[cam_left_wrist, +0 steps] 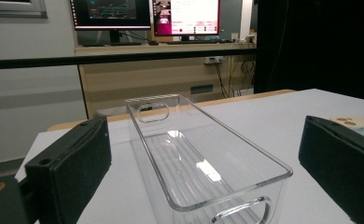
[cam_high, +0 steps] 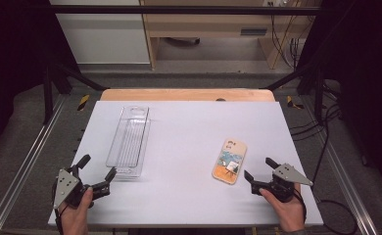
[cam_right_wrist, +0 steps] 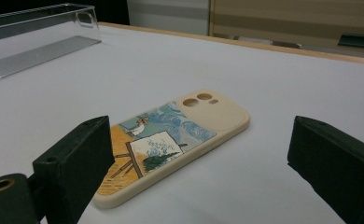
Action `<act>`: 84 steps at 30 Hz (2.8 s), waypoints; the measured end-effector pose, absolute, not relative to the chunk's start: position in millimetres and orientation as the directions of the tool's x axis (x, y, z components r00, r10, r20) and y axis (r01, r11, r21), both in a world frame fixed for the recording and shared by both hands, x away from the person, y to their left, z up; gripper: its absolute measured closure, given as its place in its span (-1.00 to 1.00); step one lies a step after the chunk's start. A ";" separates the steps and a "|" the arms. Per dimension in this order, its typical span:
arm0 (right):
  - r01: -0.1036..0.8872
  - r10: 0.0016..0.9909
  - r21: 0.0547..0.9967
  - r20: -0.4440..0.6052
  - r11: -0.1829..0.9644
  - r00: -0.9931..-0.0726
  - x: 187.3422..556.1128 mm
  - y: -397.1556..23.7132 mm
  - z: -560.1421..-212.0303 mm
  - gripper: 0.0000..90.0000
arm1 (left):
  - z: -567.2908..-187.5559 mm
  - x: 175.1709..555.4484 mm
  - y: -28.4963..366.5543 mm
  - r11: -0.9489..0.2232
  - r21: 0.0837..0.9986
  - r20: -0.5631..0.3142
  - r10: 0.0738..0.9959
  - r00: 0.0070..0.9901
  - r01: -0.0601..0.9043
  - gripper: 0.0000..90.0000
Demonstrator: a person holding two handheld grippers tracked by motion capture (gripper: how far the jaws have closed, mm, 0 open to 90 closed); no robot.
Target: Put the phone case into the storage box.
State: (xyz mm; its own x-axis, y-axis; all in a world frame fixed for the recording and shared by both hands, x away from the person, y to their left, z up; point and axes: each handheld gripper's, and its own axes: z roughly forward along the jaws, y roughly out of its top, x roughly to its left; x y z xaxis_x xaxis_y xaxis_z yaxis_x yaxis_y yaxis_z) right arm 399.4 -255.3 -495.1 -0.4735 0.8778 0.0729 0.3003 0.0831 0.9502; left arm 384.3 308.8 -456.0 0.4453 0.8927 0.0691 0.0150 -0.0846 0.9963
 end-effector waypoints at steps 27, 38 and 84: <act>0.331 0.872 0.926 0.003 0.182 -0.489 446.1 -259.0 -429.7 -0.75 | -455.7 382.1 310.3 -0.090 0.996 0.073 0.896 0.439 0.018 -0.95; 0.396 0.885 0.895 0.004 0.204 -0.465 492.2 -259.3 -420.4 -0.69 | -456.2 382.8 310.4 -0.091 0.996 0.073 0.896 0.438 0.020 -0.95; 0.535 0.867 0.769 -0.050 0.350 -0.495 546.2 -244.7 -441.5 1.00 | -458.1 385.1 310.6 -0.100 0.994 0.077 0.900 0.430 0.032 -0.94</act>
